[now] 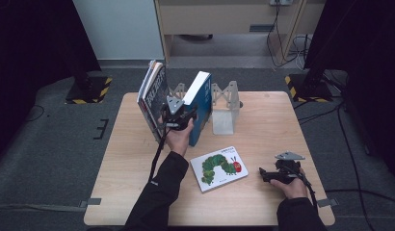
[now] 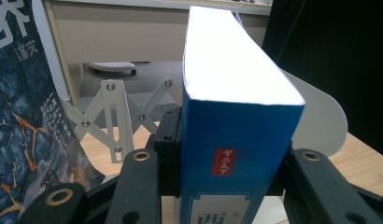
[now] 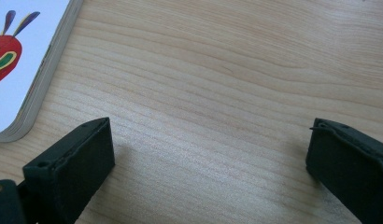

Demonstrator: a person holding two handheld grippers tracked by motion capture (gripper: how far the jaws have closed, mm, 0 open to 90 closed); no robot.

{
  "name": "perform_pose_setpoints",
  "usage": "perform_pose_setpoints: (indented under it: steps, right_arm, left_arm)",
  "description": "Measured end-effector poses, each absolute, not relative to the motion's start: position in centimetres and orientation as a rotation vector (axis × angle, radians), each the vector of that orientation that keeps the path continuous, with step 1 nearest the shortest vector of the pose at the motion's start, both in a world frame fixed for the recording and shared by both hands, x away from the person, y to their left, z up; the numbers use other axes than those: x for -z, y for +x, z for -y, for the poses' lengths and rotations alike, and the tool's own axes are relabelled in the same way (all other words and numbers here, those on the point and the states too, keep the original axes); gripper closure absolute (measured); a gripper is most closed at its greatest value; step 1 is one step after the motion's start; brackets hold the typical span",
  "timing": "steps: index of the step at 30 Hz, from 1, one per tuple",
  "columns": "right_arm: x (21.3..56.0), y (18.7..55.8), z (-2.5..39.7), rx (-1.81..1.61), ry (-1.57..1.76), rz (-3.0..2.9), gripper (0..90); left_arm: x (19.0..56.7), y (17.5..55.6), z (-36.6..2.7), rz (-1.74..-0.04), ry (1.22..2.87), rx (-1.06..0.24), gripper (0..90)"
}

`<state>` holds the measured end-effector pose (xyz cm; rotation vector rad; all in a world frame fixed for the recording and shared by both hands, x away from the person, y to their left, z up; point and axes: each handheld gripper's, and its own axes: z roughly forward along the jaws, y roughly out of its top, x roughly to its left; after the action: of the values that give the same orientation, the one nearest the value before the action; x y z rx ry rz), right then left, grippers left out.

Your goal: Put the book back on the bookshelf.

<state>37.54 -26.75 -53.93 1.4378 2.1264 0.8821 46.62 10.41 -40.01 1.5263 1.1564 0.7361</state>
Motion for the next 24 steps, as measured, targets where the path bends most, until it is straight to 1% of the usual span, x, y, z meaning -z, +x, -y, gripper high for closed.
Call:
perform_pose_setpoints:
  steps: [10,13,20,24]
  right_arm:
    - [53.9,37.6,26.7,-0.883,1.436,-2.128,1.2]
    - [53.9,37.6,26.7,-0.882,1.438,-2.127,1.2]
    - [53.9,37.6,26.7,-0.883,1.436,-2.128,1.2]
    - [53.9,37.6,26.7,-0.883,1.436,-2.128,1.2]
  left_arm:
    - [39.9,47.8,-9.4,-1.175,1.521,-0.725,58.8]
    - [40.0,47.8,-9.3,-1.157,1.525,-0.727,58.2]
    - [40.8,46.8,-10.2,-1.092,1.555,-0.699,55.5]
    - [41.8,46.0,-10.9,-1.079,1.528,-0.663,55.9]
